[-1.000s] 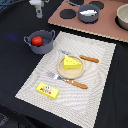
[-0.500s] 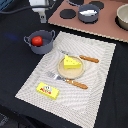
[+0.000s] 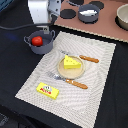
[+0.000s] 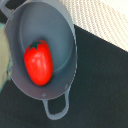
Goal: Interact with the objects in diverse but meaningful ways.
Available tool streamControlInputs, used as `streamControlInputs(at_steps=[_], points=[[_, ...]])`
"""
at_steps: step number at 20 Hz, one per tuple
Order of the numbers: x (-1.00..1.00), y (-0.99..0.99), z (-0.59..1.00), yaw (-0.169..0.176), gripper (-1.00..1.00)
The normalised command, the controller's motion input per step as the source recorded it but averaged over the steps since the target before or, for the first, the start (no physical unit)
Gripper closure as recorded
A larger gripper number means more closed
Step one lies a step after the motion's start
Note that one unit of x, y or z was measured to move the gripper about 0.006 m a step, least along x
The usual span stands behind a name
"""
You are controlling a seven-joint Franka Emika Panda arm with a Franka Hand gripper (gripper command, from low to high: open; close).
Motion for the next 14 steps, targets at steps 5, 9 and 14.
streamControlInputs(at_steps=[5, 9, 14], points=[[-0.12, 0.00, -0.37, 0.046, -1.00], [-0.05, 0.00, -0.31, 0.033, -1.00], [-0.02, -0.01, -0.26, 0.022, -1.00]])
